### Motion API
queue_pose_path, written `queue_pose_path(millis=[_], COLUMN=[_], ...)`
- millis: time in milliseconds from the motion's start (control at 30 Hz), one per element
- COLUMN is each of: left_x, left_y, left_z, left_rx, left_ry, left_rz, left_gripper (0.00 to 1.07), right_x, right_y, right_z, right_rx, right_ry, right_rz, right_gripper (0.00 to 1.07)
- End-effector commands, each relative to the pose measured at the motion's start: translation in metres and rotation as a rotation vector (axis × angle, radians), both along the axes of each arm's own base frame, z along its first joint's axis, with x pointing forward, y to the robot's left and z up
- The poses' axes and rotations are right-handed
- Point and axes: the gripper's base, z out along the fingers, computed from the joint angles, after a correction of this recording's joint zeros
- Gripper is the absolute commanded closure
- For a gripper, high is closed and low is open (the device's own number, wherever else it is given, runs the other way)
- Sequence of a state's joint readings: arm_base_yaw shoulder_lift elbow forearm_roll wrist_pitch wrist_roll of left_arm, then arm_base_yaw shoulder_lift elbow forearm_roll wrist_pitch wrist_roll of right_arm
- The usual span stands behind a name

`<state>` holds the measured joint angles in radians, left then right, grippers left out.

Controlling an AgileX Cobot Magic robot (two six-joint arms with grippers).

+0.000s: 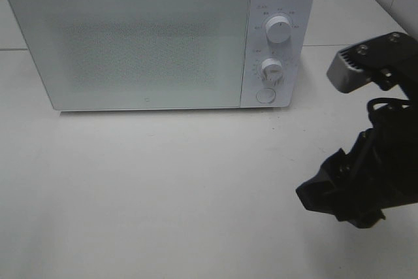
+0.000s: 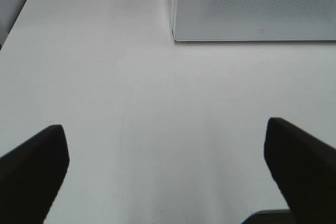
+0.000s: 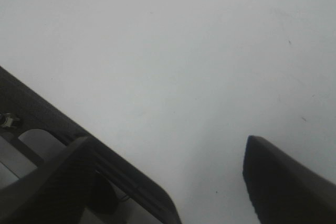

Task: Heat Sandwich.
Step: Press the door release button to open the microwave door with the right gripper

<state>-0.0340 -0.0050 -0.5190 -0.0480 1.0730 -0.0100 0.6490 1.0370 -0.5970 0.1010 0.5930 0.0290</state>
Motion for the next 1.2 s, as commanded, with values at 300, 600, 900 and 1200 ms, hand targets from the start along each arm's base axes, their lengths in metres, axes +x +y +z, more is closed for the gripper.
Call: queue_pose_path(millis=[300,600,900,1200], left_x=[-0.002,-0.002,-0.002,-0.002], left_y=[0.000,0.000,0.000,0.000], left_z=[0.000,0.000,0.000,0.000], left_rx=[-0.013,-0.013,-0.013,-0.013], left_ry=[-0.016,-0.016,-0.016,-0.016], left_rz=[0.001,0.001,0.001,0.001], left_gripper=[0.10,0.10,0.10,0.10], right_x=[-0.043,-0.068,-0.095,-0.126], right_y=[-0.036,-0.072,-0.100,-0.114], right_z=[0.032,0.044,0.038,0.033], right_rx=[0.008,0.012,0.059,0.089], right_ry=[-0.092,-0.162,-0.282,-0.416], right_rz=[0.013,-0.137,-0.358,-0.501], right_gripper=[0.31,0.31,0.31,0.31])
